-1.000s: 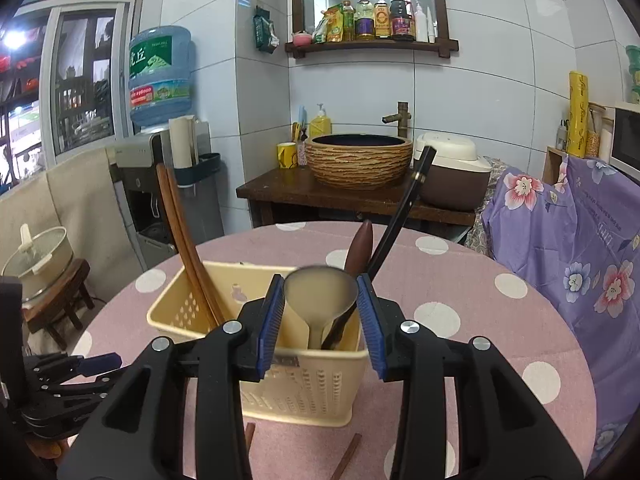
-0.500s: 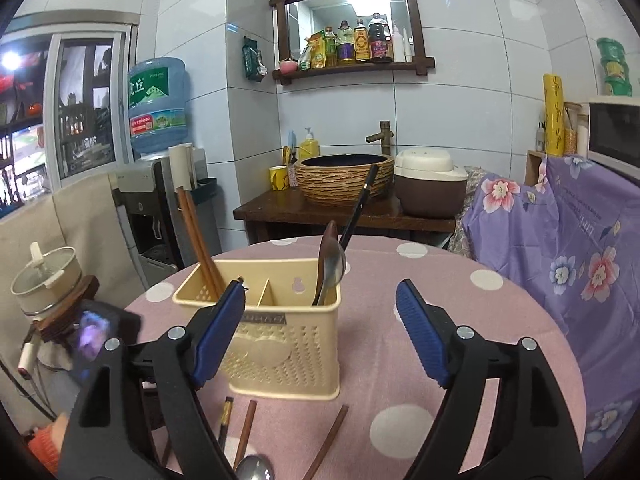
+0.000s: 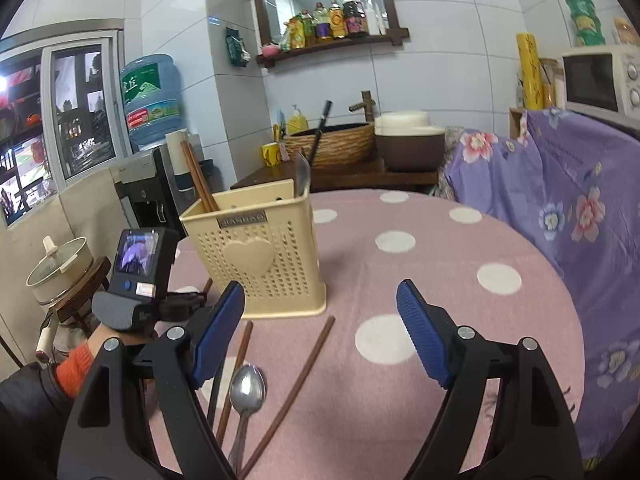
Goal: Organize utensils
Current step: 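Grasp another brown chopstick on the table with the left tool, then carry the brown chopstick into the holder with the left tool and release it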
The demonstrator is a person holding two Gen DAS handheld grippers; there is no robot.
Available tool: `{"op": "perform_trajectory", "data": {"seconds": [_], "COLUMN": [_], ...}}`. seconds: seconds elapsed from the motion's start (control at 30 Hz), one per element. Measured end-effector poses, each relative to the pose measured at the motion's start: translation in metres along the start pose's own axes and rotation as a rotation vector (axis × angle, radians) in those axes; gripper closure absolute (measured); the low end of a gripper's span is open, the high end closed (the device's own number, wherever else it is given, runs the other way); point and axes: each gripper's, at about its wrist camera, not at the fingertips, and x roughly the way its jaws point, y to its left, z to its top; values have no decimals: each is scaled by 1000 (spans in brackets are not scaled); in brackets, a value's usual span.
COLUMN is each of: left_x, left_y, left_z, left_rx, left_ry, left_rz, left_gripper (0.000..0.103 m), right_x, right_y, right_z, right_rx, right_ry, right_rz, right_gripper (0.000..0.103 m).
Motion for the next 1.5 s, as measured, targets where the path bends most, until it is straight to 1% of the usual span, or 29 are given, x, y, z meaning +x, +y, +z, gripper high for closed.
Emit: {"op": "perform_trajectory", "data": {"seconds": [0.17, 0.27, 0.33, 0.37, 0.5, 0.63, 0.73, 0.83, 1.0, 1.27, 1.37, 1.5], "left_x": [-1, -3, -9, -13, -47, -102, -146, -171, -185, -196, -208, -237], "left_y": [-1, 2, 5, 6, 18, 36, 49, 54, 56, 62, 65, 66], "left_z": [-1, -2, -3, -3, 0, 5, 4, 1, 2, 8, 17, 42], "left_rx": [-5, -20, -29, -32, -58, -88, -103, -103, -95, -107, -106, -104], "left_ry": [-7, 0, -16, -29, -95, -210, -301, -352, -381, -405, -436, -493], "left_rz": [6, -6, -10, -13, -66, -123, -152, -163, -154, -168, -162, -165], "left_gripper": [94, 95, 95, 95, 95, 95, 95, 95, 95, 95, 95, 95], "right_x": [-6, -10, -11, -12, -15, -19, -20, -21, -21, -27, -27, -24], "right_y": [-15, -23, -27, -29, -33, -34, -33, -31, -28, -32, -35, -36], "right_z": [-14, -21, -25, -28, -35, -39, -40, -42, -44, -42, -43, -46], "right_rx": [54, 72, 86, 92, 98, 108, 115, 116, 122, 120, 122, 121], "right_ry": [19, 25, 31, 36, 47, 47, 50, 52, 59, 46, 46, 59], "right_rz": [-18, -34, -38, -42, -47, -41, -30, -21, 1, -13, -19, -17], "right_gripper": [25, 25, 25, 25, 25, 25, 25, 25, 25, 25, 25, 25]}}
